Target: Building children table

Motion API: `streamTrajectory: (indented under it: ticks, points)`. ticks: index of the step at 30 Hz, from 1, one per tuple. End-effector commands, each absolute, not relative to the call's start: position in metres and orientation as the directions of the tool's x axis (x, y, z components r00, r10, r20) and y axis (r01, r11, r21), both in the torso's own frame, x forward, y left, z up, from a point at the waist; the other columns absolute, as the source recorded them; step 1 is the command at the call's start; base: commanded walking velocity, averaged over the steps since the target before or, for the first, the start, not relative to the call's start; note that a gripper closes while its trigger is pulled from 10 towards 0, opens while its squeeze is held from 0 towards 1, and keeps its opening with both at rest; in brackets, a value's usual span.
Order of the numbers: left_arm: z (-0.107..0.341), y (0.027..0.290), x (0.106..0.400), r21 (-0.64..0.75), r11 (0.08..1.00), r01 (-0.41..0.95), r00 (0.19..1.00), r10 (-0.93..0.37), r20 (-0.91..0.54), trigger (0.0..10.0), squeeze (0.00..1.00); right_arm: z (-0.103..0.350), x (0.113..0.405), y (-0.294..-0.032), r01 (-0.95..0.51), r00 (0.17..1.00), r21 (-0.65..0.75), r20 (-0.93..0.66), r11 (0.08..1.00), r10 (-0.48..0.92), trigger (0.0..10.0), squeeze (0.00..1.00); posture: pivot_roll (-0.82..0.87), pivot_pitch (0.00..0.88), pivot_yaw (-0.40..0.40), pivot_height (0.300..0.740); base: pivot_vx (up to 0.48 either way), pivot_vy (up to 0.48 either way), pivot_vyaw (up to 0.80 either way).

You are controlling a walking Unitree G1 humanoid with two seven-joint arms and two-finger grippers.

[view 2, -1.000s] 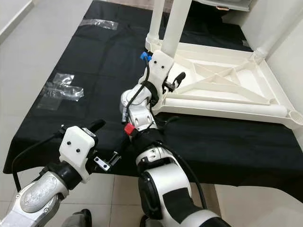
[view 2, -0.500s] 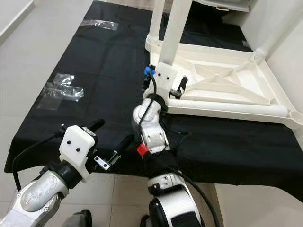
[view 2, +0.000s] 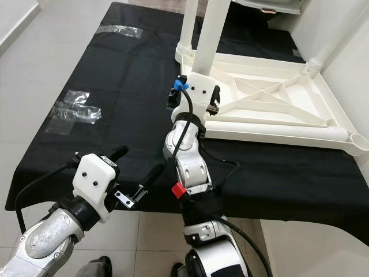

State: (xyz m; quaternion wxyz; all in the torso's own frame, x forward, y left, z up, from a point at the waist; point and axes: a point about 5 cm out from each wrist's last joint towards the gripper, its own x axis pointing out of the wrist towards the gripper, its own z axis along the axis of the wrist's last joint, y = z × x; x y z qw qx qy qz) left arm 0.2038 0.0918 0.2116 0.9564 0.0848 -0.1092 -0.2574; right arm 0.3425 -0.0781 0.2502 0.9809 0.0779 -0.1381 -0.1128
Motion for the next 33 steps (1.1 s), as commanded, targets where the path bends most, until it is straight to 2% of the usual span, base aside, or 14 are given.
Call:
streamTrajectory:
  ticks: [1,11,16,21,30,33]
  points:
    - [0.207,0.091,0.204,0.218,0.850,0.479,0.845,-0.514,0.148,10.0,0.00,0.242,0.338,-0.076,0.186,0.950,0.199,0.214,0.962,-0.227,10.0,0.00,0.13,0.219,-0.105,0.740,0.000,0.000,0.00]
    - [0.207,0.090,0.204,0.215,0.850,0.482,0.844,-0.516,0.149,10.0,0.00,0.236,0.329,-0.083,0.126,0.967,0.172,0.199,0.977,-0.160,10.0,0.00,0.13,0.212,-0.102,0.740,0.000,0.000,0.00]
    - [0.206,0.091,0.204,0.219,0.849,0.481,0.843,-0.516,0.151,10.0,0.00,0.230,0.313,-0.084,-0.015,0.980,0.159,0.197,0.987,-0.016,10.0,0.00,0.13,0.198,-0.101,0.740,0.000,0.000,0.00]
    - [0.206,0.090,0.204,0.217,0.849,0.481,0.843,-0.516,0.152,10.0,0.00,0.228,0.309,-0.085,-0.034,0.982,0.136,0.190,0.990,0.008,10.0,0.00,0.13,0.192,-0.101,0.740,0.000,0.000,0.00]
    - [0.200,0.090,0.207,0.212,0.847,0.487,0.842,-0.520,0.143,10.0,0.00,0.208,0.291,-0.109,-0.029,0.992,0.052,0.125,0.998,0.022,10.0,0.00,0.12,0.138,-0.097,0.740,0.000,0.000,0.00]
    - [0.200,0.090,0.207,0.212,0.847,0.487,0.842,-0.520,0.143,10.0,0.00,0.208,0.291,-0.109,-0.029,0.992,0.052,0.125,0.998,0.022,10.0,0.00,0.12,0.138,-0.097,0.740,0.000,0.000,0.00]
